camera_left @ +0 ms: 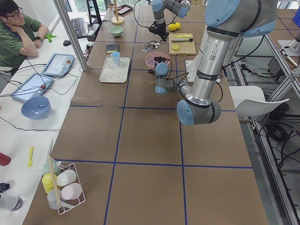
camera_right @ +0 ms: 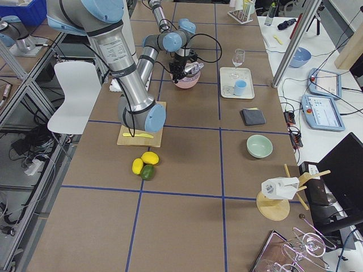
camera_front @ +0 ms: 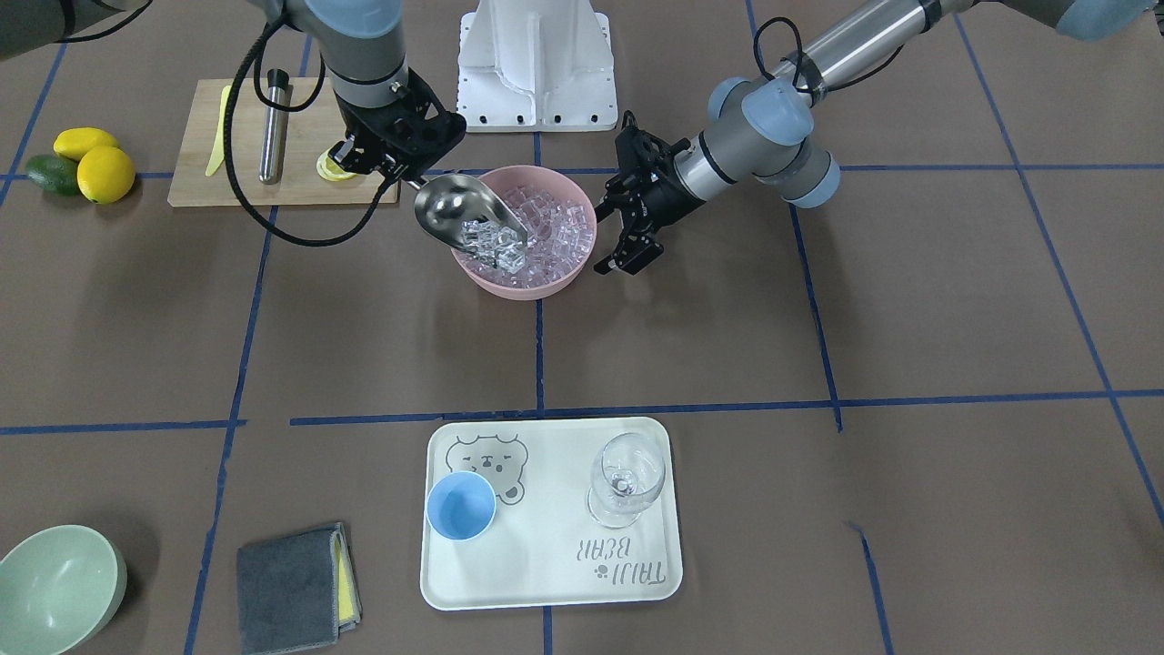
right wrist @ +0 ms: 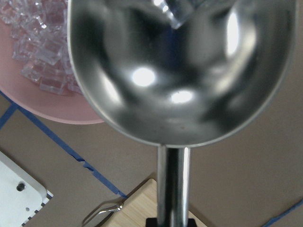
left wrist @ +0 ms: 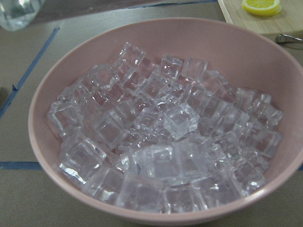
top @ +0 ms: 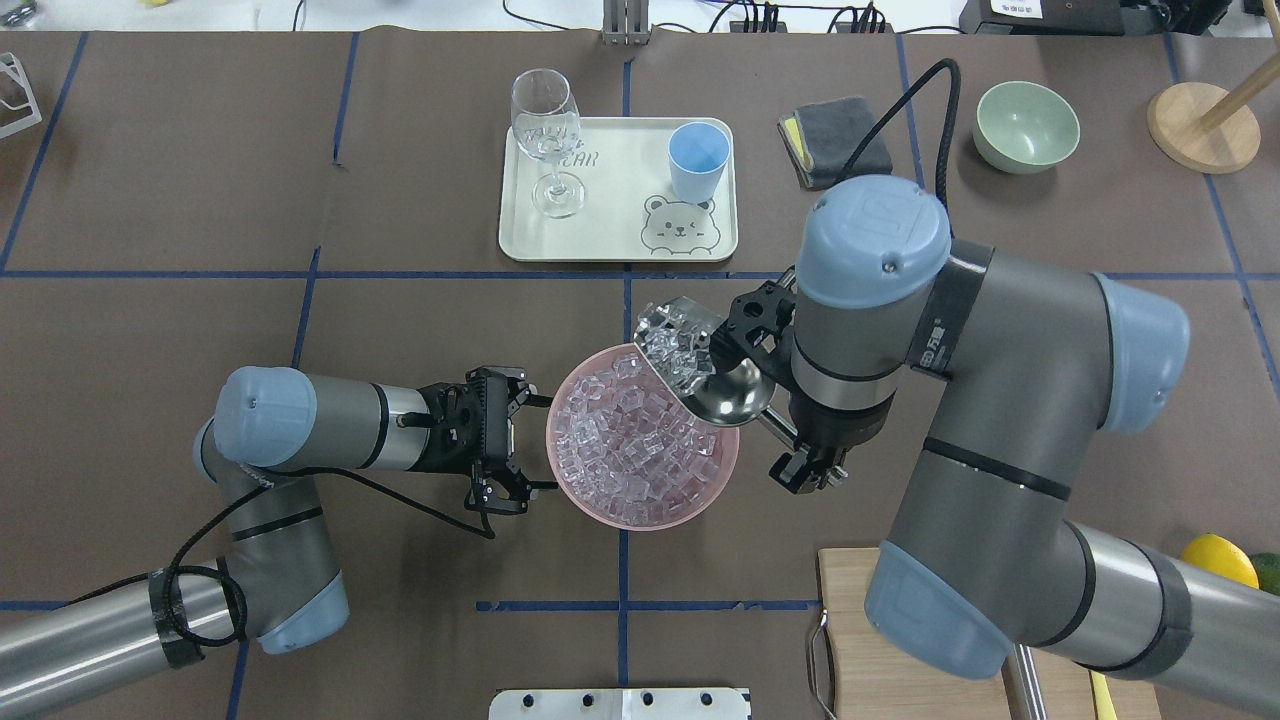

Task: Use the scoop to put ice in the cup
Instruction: 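Lift the scoop of ice cubes out of the bowl with the right gripper, then tip the scoop over the small blue cup with the right gripper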

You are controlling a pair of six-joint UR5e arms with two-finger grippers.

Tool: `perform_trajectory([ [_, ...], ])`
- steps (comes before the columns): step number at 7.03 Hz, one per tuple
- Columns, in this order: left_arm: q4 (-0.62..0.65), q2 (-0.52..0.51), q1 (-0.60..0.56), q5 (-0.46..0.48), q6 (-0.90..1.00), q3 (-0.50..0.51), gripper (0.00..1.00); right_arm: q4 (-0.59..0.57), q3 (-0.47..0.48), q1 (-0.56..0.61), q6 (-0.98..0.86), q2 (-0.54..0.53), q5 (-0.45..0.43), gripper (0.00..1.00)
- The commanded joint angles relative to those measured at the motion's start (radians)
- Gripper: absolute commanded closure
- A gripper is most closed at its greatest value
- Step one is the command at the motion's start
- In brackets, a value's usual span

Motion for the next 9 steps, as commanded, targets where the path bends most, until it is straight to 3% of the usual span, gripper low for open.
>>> perform_trajectory([
  [1,0.000,-0.001,0.000,0.000,0.001,0.000,0.00,-0.126,-0.049,0.101,-0.004,0.086,0.087,1.00],
  [4,0.000,-0.003,0.002,0.000,0.001,0.000,0.00,-0.163,-0.242,0.222,-0.006,0.226,0.168,1.00],
  [6,0.000,-0.003,0.002,0.000,0.000,-0.002,0.00,-0.159,-0.434,0.277,-0.006,0.350,0.179,1.00],
  [9,0.000,-0.009,0.002,0.000,-0.011,-0.003,0.00,-0.090,-0.583,0.302,-0.070,0.358,0.175,1.00],
])
